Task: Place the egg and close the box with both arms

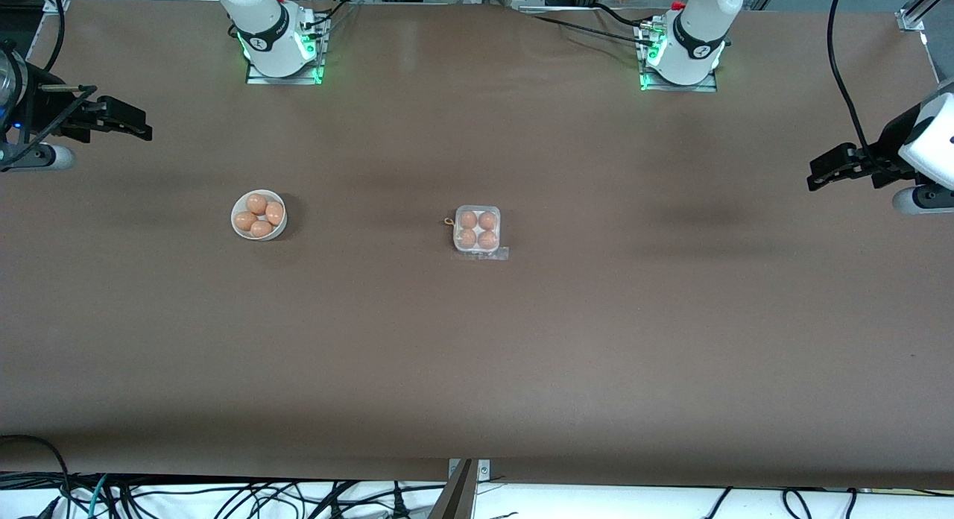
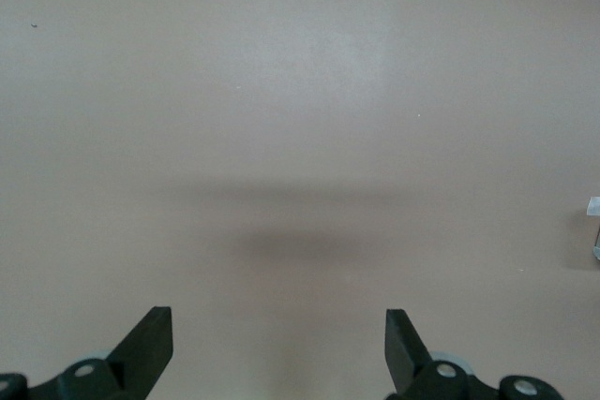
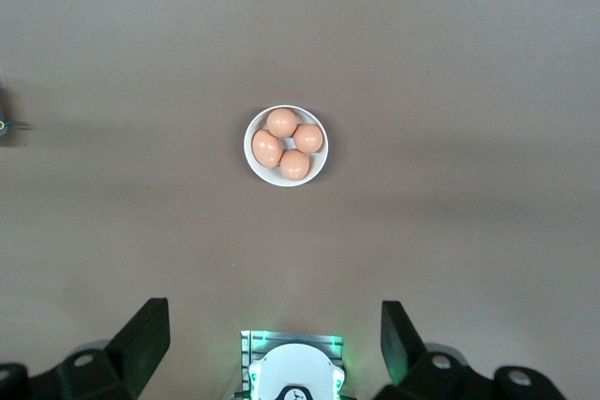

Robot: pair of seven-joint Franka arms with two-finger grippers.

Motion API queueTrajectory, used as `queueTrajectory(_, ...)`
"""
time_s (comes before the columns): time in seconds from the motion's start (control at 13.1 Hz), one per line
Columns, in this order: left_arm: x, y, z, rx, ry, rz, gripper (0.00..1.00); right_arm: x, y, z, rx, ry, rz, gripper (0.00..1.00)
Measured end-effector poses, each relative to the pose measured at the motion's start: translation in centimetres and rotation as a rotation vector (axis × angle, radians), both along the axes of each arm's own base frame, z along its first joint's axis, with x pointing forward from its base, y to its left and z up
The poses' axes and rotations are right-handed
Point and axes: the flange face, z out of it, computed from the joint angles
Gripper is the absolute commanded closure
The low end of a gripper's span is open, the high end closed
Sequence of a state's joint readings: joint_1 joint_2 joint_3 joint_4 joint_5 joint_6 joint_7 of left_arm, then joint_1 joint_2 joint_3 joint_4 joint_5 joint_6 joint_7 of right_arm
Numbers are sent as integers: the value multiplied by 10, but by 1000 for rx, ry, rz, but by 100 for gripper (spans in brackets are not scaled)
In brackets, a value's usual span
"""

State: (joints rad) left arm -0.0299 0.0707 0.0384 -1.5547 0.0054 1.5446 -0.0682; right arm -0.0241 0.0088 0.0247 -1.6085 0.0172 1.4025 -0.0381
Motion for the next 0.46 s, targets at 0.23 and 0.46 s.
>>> queueTrajectory(0.23,0,-2,0,0,1,-4,0,0,0,0,0,0,0,0)
queueTrajectory(0.46,1,-2,-3,0,6,-4,0,0,0,1,0,-2,1,0)
